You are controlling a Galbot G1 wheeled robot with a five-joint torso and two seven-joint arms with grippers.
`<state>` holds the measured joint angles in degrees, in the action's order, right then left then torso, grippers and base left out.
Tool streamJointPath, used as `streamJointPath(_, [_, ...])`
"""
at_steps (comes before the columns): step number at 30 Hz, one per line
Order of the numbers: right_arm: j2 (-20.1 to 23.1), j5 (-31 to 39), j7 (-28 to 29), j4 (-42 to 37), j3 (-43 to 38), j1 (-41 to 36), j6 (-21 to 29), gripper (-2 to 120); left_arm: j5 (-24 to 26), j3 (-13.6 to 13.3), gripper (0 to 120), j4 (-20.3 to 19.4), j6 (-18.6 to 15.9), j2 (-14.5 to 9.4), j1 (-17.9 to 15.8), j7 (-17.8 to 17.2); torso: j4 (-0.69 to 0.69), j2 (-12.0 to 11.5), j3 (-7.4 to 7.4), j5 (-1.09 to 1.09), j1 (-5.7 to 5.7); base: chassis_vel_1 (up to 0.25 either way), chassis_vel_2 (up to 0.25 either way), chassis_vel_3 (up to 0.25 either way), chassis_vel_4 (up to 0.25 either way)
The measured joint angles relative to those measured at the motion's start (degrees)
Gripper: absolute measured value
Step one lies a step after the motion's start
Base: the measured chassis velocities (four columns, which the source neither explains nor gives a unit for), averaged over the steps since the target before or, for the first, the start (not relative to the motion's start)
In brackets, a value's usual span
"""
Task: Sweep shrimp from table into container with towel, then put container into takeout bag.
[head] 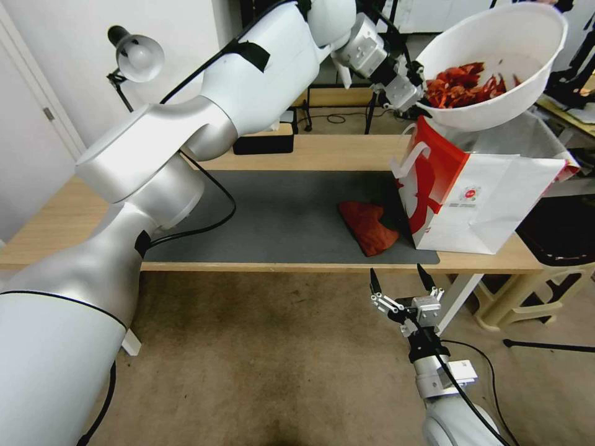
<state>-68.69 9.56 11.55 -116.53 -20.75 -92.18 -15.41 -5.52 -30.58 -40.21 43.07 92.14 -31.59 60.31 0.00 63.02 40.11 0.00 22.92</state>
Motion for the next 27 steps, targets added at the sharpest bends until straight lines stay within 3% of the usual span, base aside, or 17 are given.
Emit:
streamJointPath(21, [0.33, 0.32, 0.11, 0.0, -0.22, 0.23, -0.01, 100, -0.46, -2.01, 0, -0.76, 0.58, 0.0, 2.34, -0.44, 0.0, 0.0, 0.0, 0.0, 0.0, 0.0, 0.0, 0.0, 0.0])
streamJointPath(27, [0.16, 0.34, 0.12, 0.19, 0.03, 0.46, 0.06, 100, -0.72, -1.9, 22, -0.36, 0.44, 0.0, 2.16, -1.28, 0.0, 0.0, 0.0, 0.0, 0.0, 0.0, 0.0, 0.0, 0.0])
